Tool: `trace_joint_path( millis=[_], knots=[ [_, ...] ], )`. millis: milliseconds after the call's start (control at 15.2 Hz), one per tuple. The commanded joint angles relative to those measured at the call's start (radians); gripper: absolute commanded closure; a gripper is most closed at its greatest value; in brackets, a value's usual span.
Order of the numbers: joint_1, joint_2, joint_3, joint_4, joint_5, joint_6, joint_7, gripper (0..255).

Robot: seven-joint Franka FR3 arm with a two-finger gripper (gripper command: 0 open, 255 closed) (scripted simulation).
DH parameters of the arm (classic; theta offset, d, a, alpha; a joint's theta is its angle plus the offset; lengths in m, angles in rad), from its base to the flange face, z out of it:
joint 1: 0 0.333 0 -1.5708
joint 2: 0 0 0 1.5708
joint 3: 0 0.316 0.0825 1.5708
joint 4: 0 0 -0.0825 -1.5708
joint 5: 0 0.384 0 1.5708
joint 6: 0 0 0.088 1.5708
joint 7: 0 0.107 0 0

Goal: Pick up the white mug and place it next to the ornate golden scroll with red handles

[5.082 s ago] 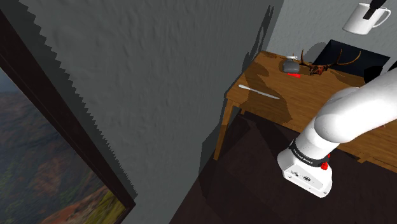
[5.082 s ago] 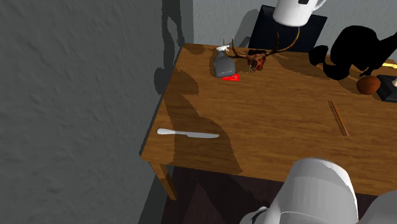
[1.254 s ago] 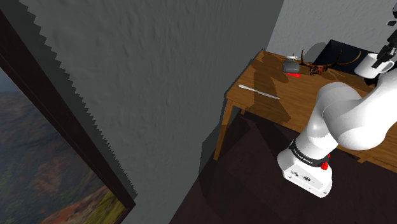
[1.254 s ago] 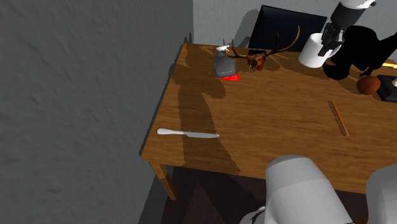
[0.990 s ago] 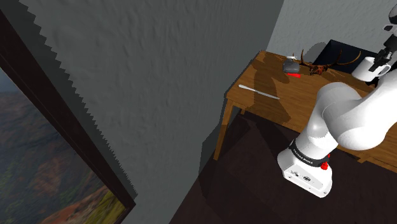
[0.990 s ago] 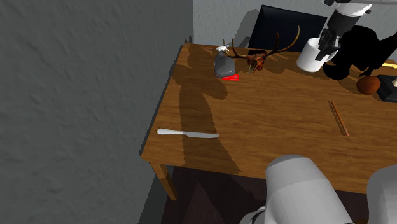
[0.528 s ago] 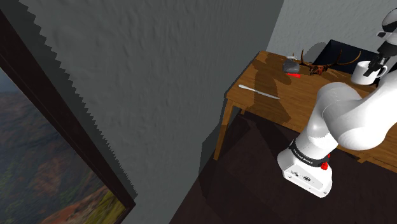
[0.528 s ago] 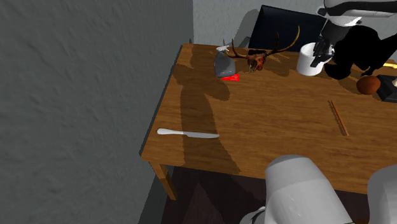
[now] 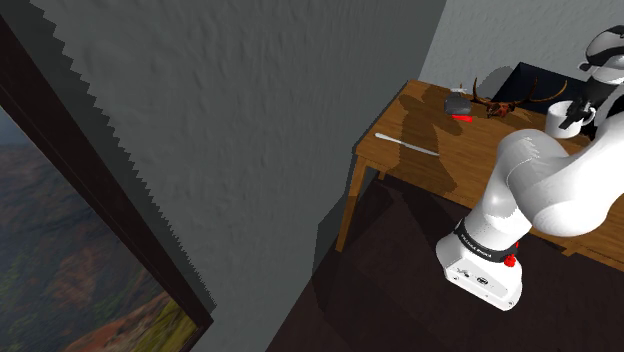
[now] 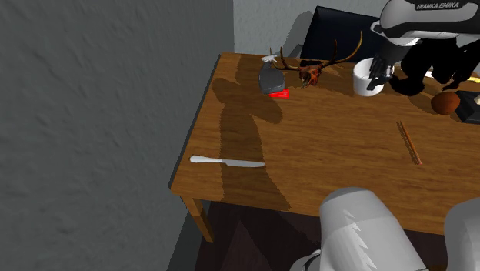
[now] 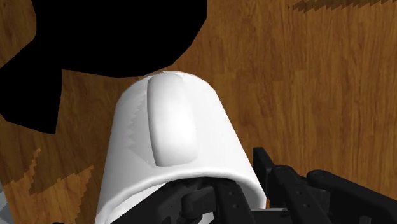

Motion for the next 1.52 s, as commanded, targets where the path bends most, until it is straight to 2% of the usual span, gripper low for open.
trace_joint_path(
  millis=[0, 462, 528, 858, 1122, 1452],
  knots=[
    [-0.006, -0.01, -0.018, -0.004, -0.01, 0.008, 0.0, 255],
    [-0.006, -0.01, -0.019, -0.004, -0.01, 0.008, -0.001, 255],
    [-0.006, -0.011, -0.019, -0.004, -0.011, 0.008, -0.001, 0],
    [-0.006, -0.01, -0.019, -0.004, -0.01, 0.008, -0.001, 0],
    [-0.03, 0.038, 0.035, 0.057, 0.045, -0.084, -0.034, 0],
    [-0.03, 0.038, 0.035, 0.057, 0.045, -0.084, -0.033, 0]
  ],
)
